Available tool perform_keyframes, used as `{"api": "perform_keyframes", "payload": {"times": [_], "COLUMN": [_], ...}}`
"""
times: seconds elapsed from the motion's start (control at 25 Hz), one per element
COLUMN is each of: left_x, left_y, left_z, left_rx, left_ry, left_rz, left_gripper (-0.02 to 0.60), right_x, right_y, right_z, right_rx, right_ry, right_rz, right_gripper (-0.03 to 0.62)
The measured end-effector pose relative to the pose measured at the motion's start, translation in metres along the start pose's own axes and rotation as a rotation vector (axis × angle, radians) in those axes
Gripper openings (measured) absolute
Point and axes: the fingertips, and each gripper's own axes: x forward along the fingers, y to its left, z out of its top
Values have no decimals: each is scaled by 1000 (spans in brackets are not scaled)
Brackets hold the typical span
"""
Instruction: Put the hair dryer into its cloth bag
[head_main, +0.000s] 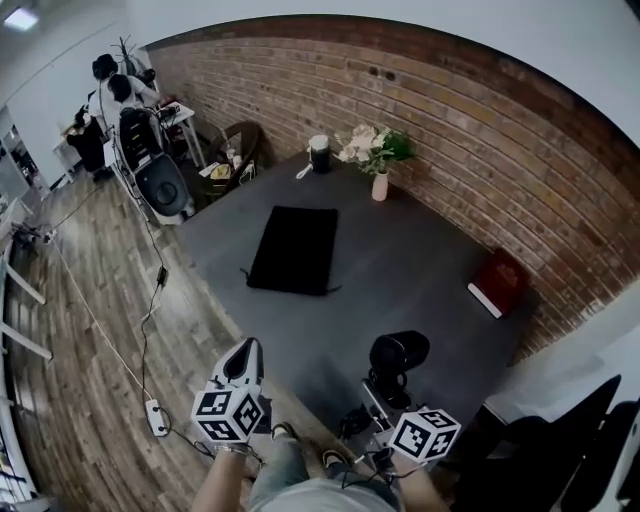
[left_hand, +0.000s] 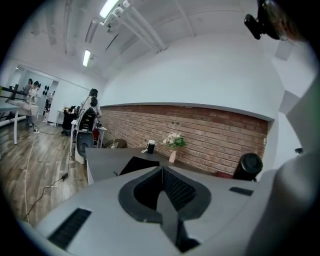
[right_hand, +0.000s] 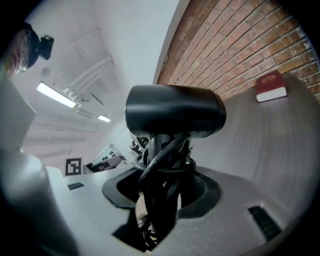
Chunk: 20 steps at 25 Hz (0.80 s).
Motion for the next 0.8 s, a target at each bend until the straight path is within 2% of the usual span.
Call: {"api": "perform_keyframes", "payload": {"times": [0.2,0.32,0.48,0.8], "left_x": [52,87,130,183], "left_y": [27,57,94,147], "left_z": [23,34,57,92], "left_rx": [37,29,21,27], "left_ry": [-17,-9,16,36], "left_rz": [-73,-104,-156,-256], "left_gripper": [9,9,9,9], "right_x": [15,41,78,138], "right_y": [-8,-8,8,34], "right_z": [6,13,37,75], "right_rx": [-13,2,49,39], "right_ry": [-67,-110,-187,-271], "right_rz": [-90,-143,-203,-327], "right_gripper": [184,183,183,183]}}
